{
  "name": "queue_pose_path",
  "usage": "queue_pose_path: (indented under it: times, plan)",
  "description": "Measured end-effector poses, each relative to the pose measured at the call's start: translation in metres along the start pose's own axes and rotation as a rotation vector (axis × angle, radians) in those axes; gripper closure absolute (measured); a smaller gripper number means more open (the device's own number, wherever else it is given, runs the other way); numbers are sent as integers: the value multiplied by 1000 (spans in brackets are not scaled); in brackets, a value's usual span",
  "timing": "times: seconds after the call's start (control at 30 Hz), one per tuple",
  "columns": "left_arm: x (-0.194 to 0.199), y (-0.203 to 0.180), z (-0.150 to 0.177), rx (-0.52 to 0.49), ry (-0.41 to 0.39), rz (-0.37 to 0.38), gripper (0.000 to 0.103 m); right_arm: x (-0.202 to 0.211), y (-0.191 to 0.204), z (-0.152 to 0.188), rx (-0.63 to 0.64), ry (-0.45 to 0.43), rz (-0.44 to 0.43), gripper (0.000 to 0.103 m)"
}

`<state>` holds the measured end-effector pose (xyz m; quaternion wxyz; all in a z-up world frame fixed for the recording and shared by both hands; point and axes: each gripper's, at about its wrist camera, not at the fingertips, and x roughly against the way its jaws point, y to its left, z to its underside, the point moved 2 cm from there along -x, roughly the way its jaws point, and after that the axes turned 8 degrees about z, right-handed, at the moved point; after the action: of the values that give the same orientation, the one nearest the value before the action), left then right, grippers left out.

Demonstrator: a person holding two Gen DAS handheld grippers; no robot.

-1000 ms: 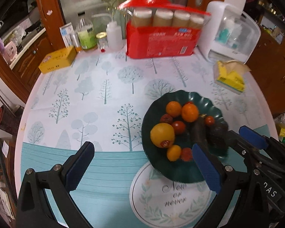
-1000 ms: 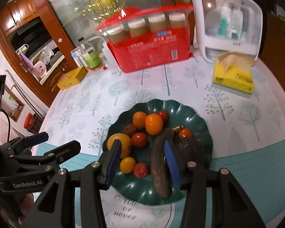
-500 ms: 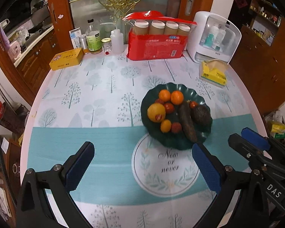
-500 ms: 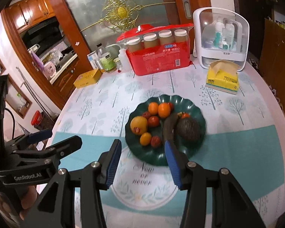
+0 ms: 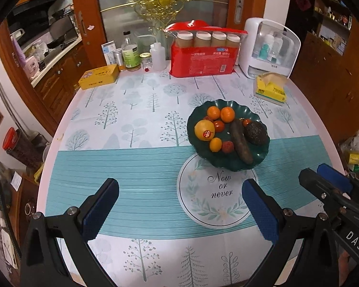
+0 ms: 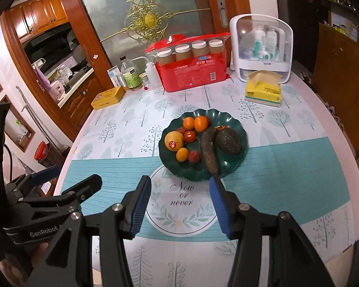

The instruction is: Organize fruits

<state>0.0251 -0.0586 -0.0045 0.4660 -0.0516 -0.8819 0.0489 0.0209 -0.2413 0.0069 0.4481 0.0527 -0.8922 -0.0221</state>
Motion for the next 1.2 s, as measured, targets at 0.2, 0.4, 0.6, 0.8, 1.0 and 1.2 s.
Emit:
queue_pose_path:
  times: [0.2,0.4,0.6,0.8,1.0,1.2]
  plan:
    - [5,-1,9,-3,-12,1,1,7,12,10,40,-7,11,52]
    - [5,0,10,5,-11,1,1,11,16,13,57,-19,19,52]
    - [6,2,11,7,-25,-9,1,12,18,13,63,-19,17,52]
    - [5,4,10,13,-27,-12,1,12,20,12,75,-25,15,52]
    - [4,5,10,22,-24,-14,1,9,22,11,82,-21,14,52]
    - [1,5,11,27,-19,-16,1,6,23,11,86,-16,11,52]
